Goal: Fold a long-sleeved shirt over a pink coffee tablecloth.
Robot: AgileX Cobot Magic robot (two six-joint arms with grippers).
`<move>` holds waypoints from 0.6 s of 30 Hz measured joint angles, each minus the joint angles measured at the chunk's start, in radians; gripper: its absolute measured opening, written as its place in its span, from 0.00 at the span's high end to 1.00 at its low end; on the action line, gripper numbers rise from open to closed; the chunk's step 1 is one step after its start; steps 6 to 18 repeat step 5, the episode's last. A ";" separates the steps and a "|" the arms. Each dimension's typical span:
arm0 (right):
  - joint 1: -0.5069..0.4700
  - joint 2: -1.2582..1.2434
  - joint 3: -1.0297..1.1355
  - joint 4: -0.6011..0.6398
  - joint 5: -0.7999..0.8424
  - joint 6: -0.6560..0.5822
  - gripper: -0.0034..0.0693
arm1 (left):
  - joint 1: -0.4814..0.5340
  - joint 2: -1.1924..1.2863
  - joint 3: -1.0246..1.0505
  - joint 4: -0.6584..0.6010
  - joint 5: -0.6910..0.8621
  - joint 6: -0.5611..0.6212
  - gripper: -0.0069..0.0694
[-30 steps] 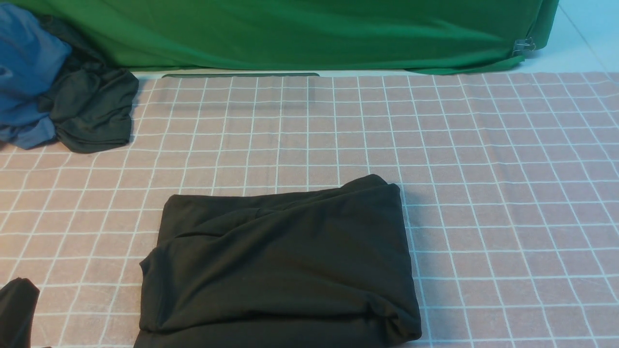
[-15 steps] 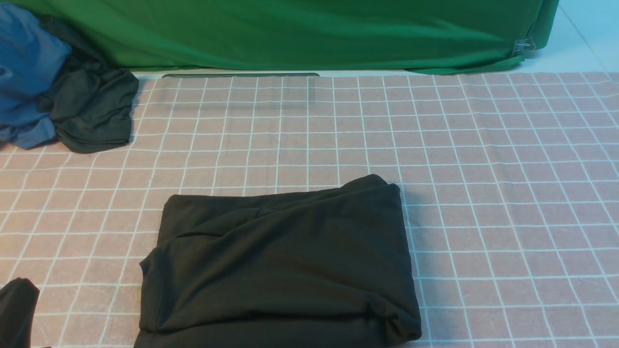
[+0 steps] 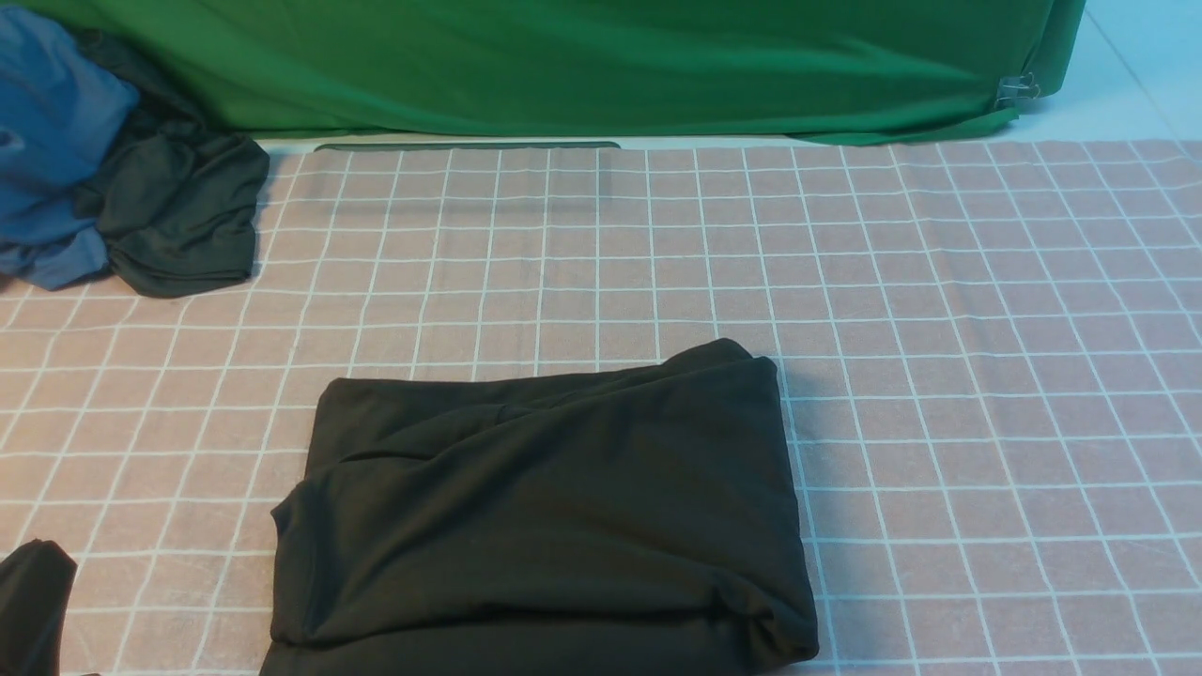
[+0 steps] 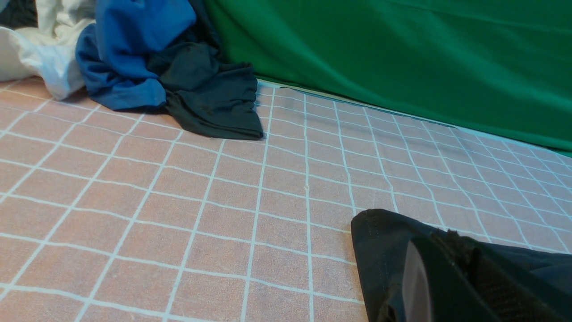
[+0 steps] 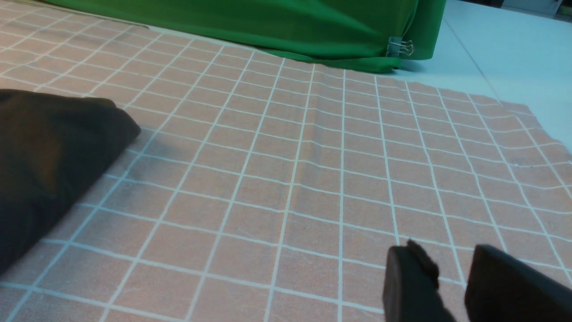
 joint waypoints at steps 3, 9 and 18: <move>0.000 0.000 0.000 0.000 0.000 0.000 0.63 | 0.000 0.000 0.000 0.000 0.000 0.000 0.89; 0.000 0.000 0.000 0.000 0.000 0.000 0.63 | 0.000 0.000 0.000 0.000 0.000 0.000 0.89; 0.000 0.000 0.000 0.000 0.000 0.000 0.63 | 0.000 0.000 0.000 0.000 0.000 0.000 0.89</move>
